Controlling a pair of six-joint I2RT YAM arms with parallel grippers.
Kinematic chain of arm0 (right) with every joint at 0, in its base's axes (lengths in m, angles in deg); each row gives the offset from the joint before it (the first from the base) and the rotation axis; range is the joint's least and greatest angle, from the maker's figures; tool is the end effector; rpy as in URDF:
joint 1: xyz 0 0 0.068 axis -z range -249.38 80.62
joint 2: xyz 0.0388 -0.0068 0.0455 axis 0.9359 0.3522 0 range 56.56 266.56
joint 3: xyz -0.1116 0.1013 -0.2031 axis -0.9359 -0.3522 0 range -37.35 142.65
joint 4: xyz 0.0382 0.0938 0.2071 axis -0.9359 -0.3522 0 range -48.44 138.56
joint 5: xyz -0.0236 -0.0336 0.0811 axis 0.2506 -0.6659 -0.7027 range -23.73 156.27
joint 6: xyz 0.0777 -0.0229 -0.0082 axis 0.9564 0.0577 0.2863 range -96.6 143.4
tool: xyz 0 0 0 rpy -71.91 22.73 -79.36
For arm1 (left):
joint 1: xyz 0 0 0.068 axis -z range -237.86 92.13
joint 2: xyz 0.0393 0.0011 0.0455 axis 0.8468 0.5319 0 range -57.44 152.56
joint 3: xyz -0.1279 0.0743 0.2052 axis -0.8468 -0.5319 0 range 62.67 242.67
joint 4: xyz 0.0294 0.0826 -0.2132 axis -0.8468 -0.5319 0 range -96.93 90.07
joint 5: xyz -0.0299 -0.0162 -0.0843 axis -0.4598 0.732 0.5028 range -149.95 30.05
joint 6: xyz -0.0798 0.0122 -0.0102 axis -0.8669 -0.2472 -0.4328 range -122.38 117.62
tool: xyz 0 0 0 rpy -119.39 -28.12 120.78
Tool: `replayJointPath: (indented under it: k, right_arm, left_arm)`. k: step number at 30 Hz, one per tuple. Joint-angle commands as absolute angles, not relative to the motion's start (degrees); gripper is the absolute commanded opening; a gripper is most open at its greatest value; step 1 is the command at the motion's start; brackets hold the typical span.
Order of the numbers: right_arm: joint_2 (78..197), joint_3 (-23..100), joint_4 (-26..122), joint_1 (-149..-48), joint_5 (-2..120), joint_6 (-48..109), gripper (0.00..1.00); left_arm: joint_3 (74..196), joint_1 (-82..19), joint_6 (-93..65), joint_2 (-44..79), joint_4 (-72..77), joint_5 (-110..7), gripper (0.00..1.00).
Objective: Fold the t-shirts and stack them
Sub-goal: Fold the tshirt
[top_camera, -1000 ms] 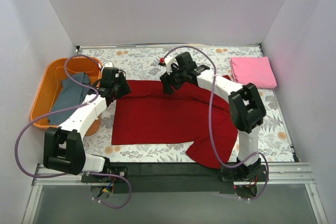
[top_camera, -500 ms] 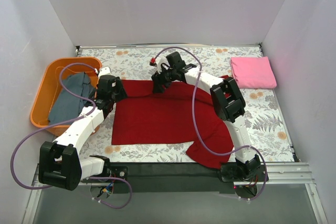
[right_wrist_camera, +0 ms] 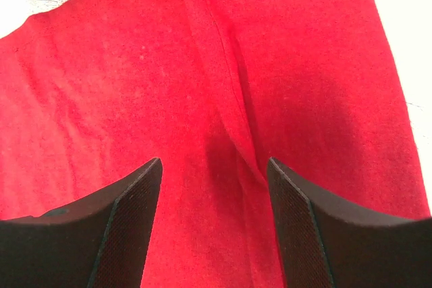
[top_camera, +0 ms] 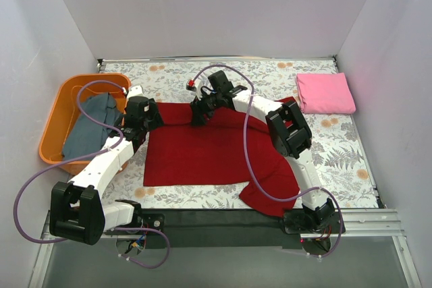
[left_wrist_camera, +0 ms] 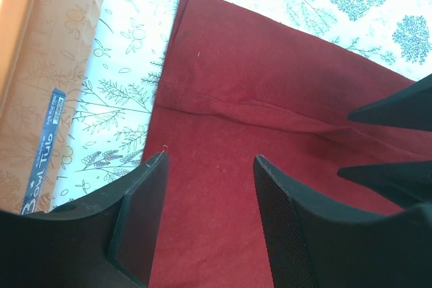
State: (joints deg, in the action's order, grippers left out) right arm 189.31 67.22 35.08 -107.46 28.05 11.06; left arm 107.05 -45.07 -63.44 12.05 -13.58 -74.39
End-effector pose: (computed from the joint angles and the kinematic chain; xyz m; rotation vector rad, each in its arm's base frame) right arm 0.3642 0.3409 0.1592 -1.2897 1.9088 0.9963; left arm 0.2602 -0.0411 0.2169 -1.0454 1.9989 -0.4206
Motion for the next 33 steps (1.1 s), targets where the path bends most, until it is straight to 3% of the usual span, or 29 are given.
replayJointPath:
  k: [1,11,33]
  right_arm:
    - [190.7,68.5,36.3,-107.8,26.8,10.9,0.59]
    - [187.9,62.8,43.3,-108.1,36.1,10.8,0.60]
    - [185.8,58.8,42.3,-110.9,26.5,10.6,0.50]
  left_arm:
    - [107.2,-45.3,-62.6,11.5,-12.6,-75.5,0.50]
    - [107.3,-45.3,-62.5,11.6,-12.6,-75.0,0.50]
    - [107.4,-45.2,-62.1,11.6,-12.6,-74.8,0.49]
